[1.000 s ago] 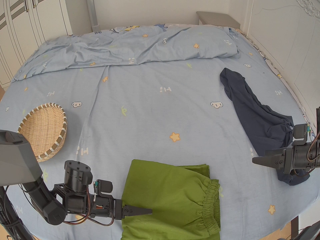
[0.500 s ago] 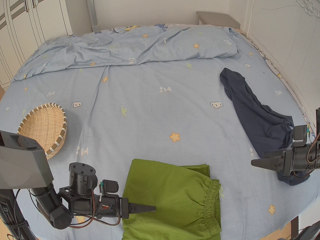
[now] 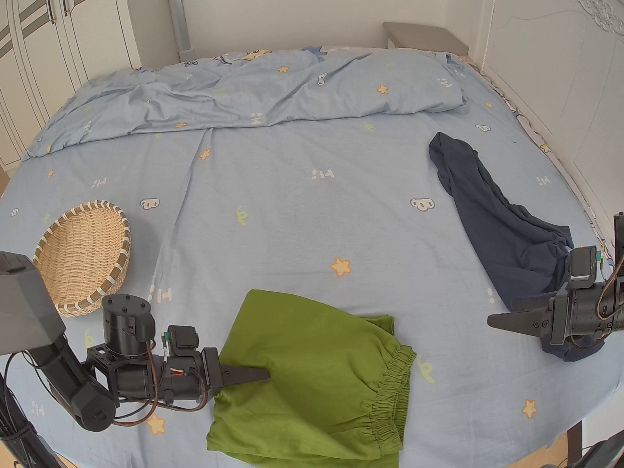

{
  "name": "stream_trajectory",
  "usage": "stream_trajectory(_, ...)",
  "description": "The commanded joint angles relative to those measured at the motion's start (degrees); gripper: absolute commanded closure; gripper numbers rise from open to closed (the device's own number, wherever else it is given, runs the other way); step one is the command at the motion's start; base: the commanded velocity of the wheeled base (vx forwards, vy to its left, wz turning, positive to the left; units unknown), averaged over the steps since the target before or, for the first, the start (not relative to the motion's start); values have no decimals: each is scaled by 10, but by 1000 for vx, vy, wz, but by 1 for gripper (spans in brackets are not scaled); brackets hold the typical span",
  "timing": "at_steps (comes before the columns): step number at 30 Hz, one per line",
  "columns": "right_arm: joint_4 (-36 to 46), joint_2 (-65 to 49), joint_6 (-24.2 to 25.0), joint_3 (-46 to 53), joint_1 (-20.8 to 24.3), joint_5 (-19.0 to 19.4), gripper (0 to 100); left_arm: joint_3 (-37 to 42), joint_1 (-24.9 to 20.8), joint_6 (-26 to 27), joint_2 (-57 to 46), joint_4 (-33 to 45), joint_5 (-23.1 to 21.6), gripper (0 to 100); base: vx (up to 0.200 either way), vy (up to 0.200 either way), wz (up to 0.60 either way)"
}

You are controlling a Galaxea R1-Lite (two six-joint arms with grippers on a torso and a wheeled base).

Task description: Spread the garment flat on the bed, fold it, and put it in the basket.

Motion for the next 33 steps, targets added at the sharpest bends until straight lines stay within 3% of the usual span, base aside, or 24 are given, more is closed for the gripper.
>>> stream_trajectory(1, 0, 4, 0, 0, -1, 1, 0, -31, 17, 1, -46, 47, 1, 100, 0, 0, 0)
stream_trajectory(7, 0, 3, 1, -1, 0, 0, 0, -104, 52, 28, -121, 222, 1, 100, 0, 0, 0)
stream_trajectory(11, 0, 5, 0, -1, 0, 0, 0, -168, 81, 102, -151, 393, -9, 100, 0, 0, 0)
stream_trajectory(15, 0, 5, 1, -1, 0, 0, 0, -194, 108, 179, -178, 482, -34, 100, 0, 0, 0)
stream_trajectory(24, 1, 5, 1, -1, 0, 0, 0, -229, 132, 191, -201, 549, -54, 100, 0, 0, 0)
stream_trajectory(33, 1, 5, 1, -1, 1, 0, 0, -231, 124, 192, -203, 563, -54, 100, 0, 200, 0)
